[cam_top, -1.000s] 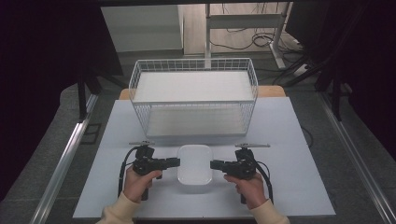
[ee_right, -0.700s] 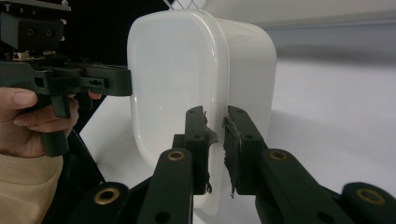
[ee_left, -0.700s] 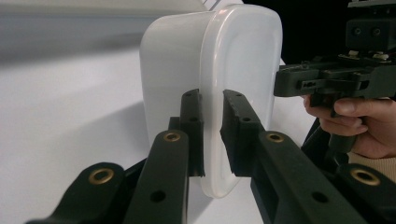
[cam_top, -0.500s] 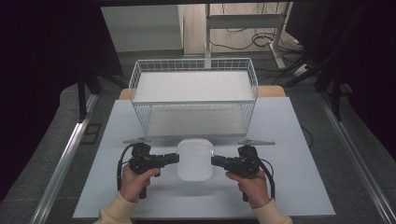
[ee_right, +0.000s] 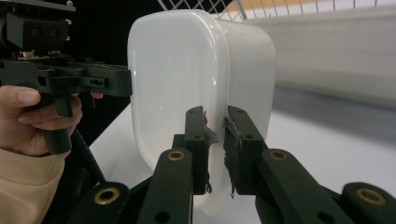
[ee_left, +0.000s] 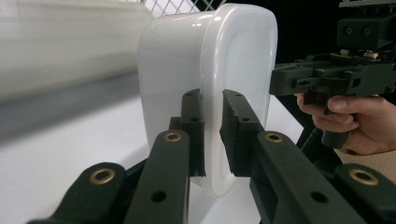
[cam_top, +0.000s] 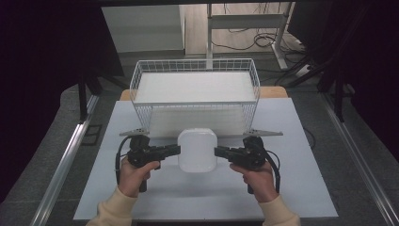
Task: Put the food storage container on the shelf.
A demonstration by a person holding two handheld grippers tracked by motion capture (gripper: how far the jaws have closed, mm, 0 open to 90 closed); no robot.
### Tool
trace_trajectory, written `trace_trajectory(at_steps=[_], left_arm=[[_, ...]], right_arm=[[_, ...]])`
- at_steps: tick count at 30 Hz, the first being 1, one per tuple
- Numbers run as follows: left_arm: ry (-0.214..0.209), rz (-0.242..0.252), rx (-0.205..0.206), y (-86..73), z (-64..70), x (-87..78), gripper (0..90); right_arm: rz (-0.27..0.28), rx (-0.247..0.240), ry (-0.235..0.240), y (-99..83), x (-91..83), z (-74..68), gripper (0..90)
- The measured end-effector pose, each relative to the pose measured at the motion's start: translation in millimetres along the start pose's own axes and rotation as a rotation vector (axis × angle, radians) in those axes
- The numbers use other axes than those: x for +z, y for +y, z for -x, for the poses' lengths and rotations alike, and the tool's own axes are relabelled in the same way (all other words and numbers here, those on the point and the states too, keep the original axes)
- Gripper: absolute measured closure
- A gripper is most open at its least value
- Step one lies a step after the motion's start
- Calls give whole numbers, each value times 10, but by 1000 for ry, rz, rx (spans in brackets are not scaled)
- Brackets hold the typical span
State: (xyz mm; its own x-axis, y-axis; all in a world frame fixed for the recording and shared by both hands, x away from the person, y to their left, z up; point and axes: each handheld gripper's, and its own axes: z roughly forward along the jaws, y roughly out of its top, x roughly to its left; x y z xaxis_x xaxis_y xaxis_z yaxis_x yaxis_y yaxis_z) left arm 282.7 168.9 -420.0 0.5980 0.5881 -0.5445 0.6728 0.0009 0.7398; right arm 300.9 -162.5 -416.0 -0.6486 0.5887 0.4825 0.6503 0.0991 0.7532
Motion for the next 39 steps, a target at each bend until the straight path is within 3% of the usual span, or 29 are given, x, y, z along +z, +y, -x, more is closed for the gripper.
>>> trace_trajectory(at_steps=[6, 11, 25, 39], left_arm=[[2, 25, 36, 199, 98, -84, 800], [2, 45, 43, 311, 151, -147, 801], [-3, 64, 61, 531, 224, -229, 802], [7, 78, 88, 874, 259, -247, 800]], right_arm=[[27, -24, 2, 203, -79, -81, 790], [40, -38, 8, 333, -113, -128, 790], [53, -75, -4, 604, -193, -247, 790], [74, -106, -21, 914, -242, -285, 789]])
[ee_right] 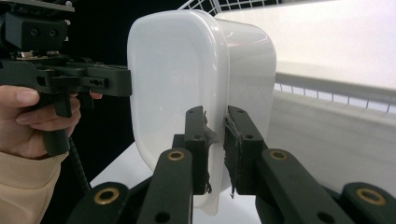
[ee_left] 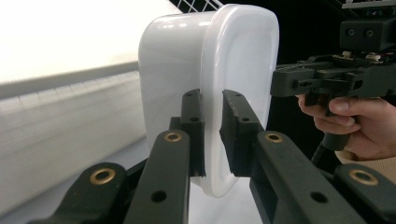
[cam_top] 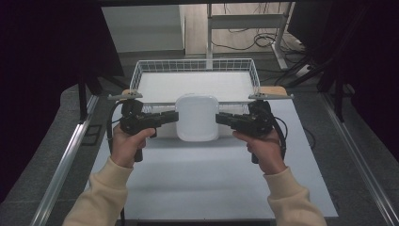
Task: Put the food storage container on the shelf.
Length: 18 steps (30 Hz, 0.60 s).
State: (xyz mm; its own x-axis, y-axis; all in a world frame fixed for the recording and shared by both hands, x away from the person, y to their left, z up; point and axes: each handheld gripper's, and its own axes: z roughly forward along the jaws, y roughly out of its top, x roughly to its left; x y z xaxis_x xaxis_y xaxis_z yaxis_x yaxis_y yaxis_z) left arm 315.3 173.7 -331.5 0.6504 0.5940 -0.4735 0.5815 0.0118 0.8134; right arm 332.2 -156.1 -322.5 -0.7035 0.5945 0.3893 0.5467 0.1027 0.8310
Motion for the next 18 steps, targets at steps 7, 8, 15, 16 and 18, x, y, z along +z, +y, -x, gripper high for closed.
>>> trace_trajectory(at_steps=[7, 8, 15, 16, 18], left_arm=[[2, 3, -1, 163, -53, 26, 800], [1, 2, -2, 191, -68, 31, 800], [0, 0, -14, 355, -160, 70, 799], [1, 1, -15, 375, -168, 73, 800], [2, -2, -16, 408, -179, 75, 800]], right_arm=[[-2, -9, -8, 180, 28, 39, 789], [-2, -4, -7, 198, 36, 45, 789], [-11, 5, -5, 367, 100, 124, 789], [-11, 9, -4, 389, 113, 139, 789], [-9, 12, -1, 406, 120, 148, 789]])
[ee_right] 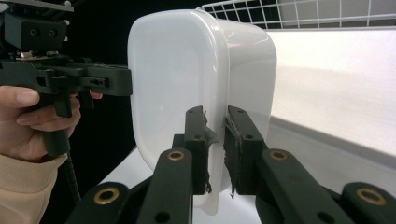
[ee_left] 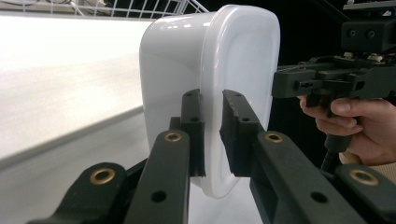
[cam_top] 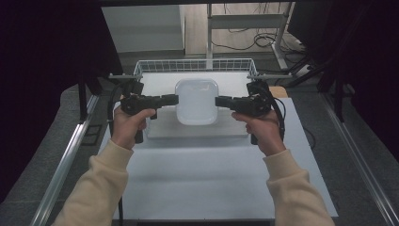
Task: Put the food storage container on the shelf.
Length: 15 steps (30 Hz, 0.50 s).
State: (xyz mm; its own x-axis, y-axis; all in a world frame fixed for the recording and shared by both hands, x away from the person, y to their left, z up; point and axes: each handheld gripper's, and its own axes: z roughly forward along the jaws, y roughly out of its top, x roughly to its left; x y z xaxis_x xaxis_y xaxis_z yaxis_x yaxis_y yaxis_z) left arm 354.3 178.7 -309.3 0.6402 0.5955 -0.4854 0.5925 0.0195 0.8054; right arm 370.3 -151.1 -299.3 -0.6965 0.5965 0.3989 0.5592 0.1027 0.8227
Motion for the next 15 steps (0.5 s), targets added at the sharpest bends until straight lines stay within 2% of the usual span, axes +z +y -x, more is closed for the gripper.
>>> trace_trajectory(at_steps=[12, 15], left_arm=[[-12, -9, -14, 281, -87, 43, 799], [-4, -14, -20, 362, -129, 84, 799]], right_arm=[[-9, 9, -10, 290, 37, 49, 790], [-18, 31, -3, 364, 70, 123, 790]])
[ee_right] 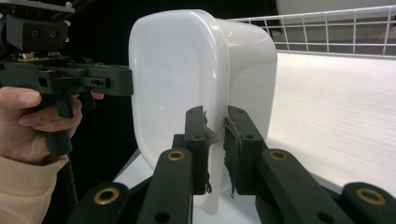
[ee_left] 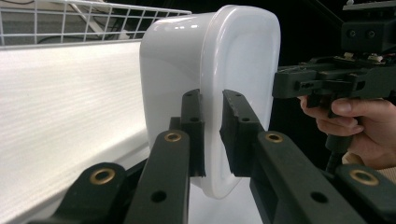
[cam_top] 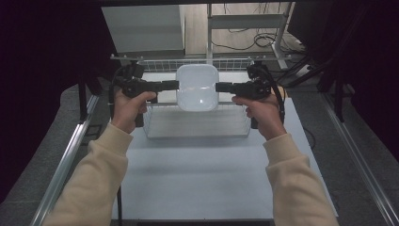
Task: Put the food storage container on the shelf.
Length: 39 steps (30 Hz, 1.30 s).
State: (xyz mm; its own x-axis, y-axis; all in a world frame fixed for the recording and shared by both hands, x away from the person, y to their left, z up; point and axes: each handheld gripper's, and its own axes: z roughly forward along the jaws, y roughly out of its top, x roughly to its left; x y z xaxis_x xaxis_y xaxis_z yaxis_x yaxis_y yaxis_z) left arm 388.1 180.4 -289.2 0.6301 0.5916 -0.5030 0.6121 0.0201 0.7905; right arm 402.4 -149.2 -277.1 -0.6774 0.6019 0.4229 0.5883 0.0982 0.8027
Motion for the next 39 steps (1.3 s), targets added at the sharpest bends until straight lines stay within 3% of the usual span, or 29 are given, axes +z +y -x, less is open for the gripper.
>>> trace_trajectory(at_steps=[9, 18, 24, 31, 35, 36, 38, 39], left_arm=[[0, -19, -42, 122, -163, 116, 798], [18, -50, -87, 203, -324, 272, 792], [15, -43, -123, 266, -394, 326, 789], [-22, -35, -241, 334, -625, 436, 780], [-29, -29, -285, 343, -690, 481, 773], [-37, -26, -316, 347, -739, 508, 771], [-43, -23, -329, 349, -760, 519, 768], [-53, -23, -352, 348, -800, 534, 766]], right_arm=[[-24, 36, -12, 131, 104, 125, 789], [-65, 113, -12, 205, 228, 310, 786], [-68, 163, 8, 253, 290, 432, 784], [-87, 258, 31, 340, 383, 575, 753], [-95, 294, 26, 366, 436, 639, 733], [-97, 324, 31, 379, 470, 696, 726], [-93, 338, 36, 380, 481, 715, 725], [-89, 370, 50, 380, 503, 762, 724]])
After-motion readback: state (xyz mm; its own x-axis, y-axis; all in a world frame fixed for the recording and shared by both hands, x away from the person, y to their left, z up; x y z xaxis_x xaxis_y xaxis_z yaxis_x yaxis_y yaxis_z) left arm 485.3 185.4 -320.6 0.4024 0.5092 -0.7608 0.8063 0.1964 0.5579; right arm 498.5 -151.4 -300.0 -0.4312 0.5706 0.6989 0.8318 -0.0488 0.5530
